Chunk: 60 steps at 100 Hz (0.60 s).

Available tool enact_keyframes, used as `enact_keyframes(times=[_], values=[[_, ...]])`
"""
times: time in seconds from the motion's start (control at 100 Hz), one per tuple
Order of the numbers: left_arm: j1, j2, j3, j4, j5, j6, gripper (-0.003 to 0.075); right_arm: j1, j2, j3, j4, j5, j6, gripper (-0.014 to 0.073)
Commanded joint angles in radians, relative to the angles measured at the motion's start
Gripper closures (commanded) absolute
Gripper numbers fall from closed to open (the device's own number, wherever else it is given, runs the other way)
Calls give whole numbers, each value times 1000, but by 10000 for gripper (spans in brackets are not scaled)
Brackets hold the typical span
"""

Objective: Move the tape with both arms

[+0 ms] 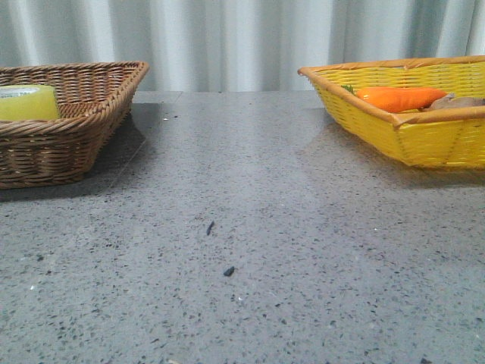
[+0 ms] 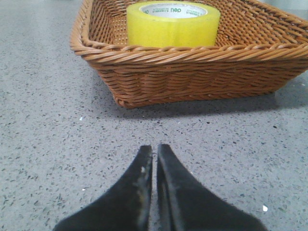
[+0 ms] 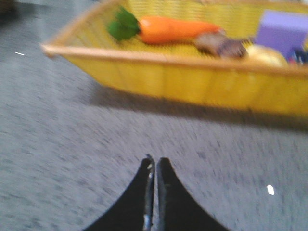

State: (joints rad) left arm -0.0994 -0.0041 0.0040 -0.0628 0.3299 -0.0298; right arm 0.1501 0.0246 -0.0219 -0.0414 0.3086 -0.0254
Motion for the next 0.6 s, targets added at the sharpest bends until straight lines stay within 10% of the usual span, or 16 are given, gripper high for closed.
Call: enact_keyframes(times=[0.0, 0.13, 0.59], values=[[2, -16, 8, -12, -51, -10, 741, -64, 11, 60, 21, -202, 4, 645], [2, -16, 8, -12, -51, -10, 741, -78, -37, 55, 21, 16, 4, 645], [2, -16, 8, -12, -51, -10, 741, -78, -53, 55, 16, 10, 4, 645]])
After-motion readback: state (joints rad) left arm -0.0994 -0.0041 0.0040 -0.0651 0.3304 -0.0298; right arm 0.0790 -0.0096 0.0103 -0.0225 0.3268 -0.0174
